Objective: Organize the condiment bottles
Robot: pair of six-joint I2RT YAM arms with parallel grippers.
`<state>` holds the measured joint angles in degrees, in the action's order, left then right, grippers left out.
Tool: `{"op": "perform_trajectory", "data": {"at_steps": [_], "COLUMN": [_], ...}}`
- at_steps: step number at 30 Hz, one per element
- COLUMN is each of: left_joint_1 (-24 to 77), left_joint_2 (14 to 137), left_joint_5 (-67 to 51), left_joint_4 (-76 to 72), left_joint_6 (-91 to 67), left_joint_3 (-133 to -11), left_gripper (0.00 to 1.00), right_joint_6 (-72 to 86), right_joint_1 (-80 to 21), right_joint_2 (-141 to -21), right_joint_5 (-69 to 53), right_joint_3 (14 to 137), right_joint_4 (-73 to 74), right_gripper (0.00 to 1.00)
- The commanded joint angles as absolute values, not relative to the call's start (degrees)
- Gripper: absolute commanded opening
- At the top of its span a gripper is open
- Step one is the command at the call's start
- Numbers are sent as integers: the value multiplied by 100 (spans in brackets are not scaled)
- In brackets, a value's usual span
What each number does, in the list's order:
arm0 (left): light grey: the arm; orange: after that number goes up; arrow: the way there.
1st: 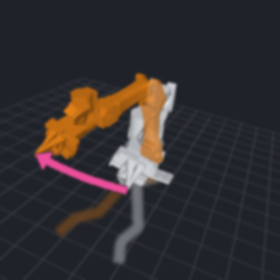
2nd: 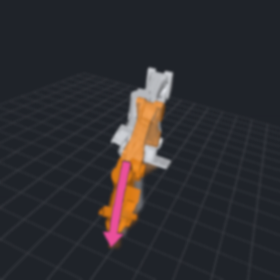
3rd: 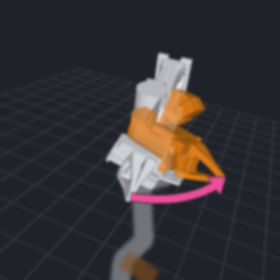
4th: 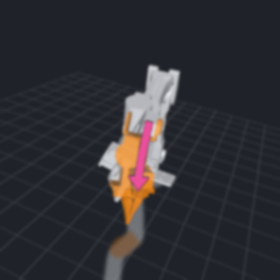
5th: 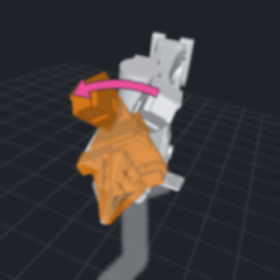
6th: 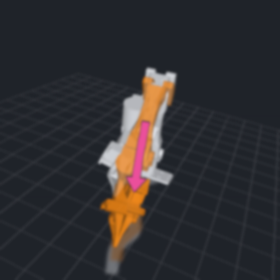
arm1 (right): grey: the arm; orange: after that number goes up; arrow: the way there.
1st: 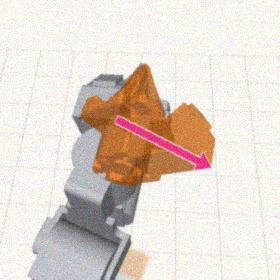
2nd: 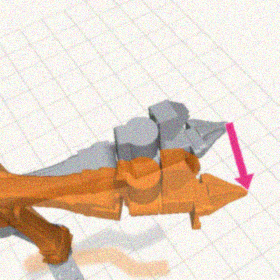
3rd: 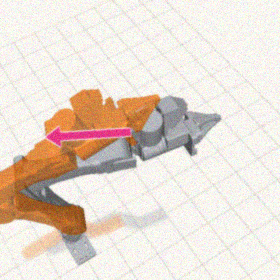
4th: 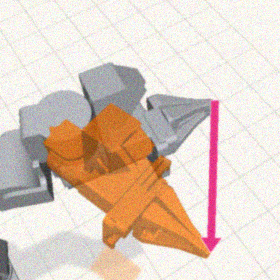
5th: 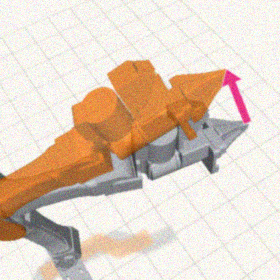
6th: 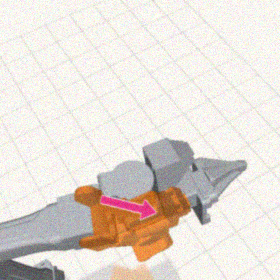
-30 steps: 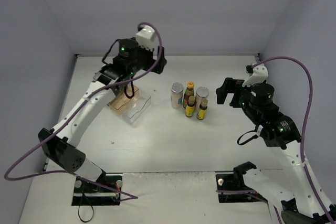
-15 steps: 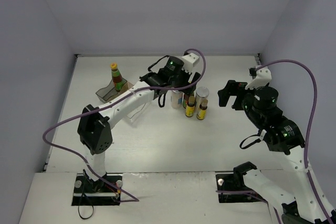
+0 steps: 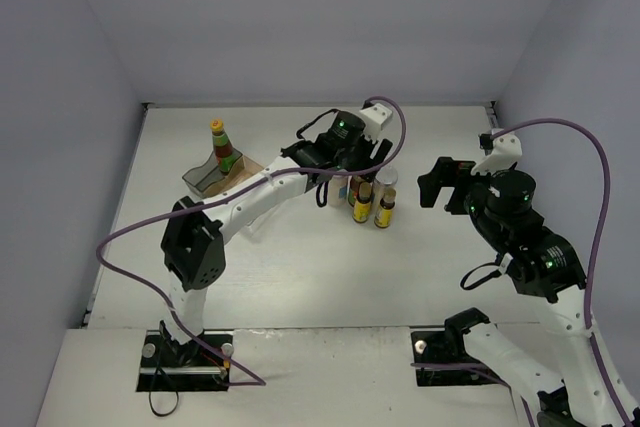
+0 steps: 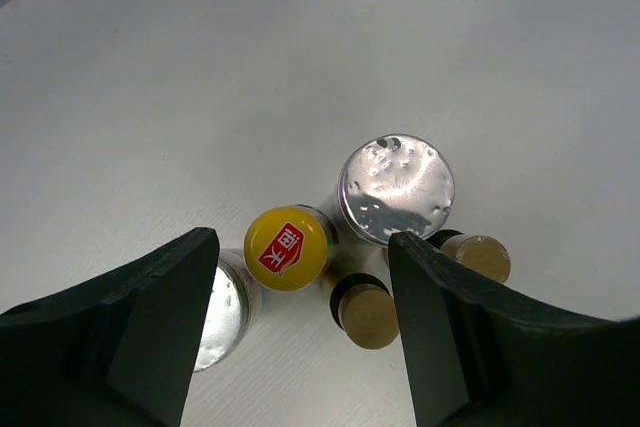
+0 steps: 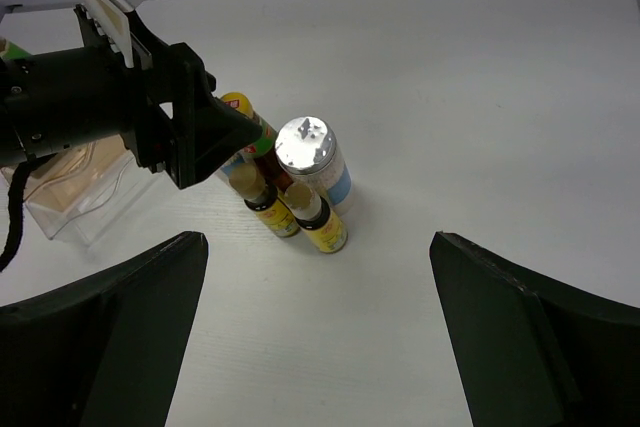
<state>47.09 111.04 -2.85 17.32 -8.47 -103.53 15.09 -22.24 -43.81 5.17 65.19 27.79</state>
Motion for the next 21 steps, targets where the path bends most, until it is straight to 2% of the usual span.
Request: {"op": "perform_trajectory", "data": {"at_steps": [1,6,13,17,21], "left_joint_1": [4711,4711,4702,4693,4685], "left_joint_2": [10995,11109,11224,11294,11329], "left_joint_5": [-167,-141,-79,-62,-53], "left_joint_4": [1441,1450,1459,1485,1547], "left_joint_6": [-773,-782,-773,-765,-773], "left_joint_3": [-10635,-10635,-10644,-10670,-10652], "left_gripper": [68,67,58,46,44], "right_joint_6": [1512,1521,1521,1521,1521], "right_joint_1": [-2268,-2268,-2268,-2259,-2268], "right_joint_2": [-4395,-4421,-4430,-4447,-4456], "right_joint_5": [694,686,686,686,677], "right_joint_3": [6671,6636,6618,6618,6627], "right_joint_4": [2514,2470,2461,2461,2452], "right_gripper": [100,100,100,100,100]}}
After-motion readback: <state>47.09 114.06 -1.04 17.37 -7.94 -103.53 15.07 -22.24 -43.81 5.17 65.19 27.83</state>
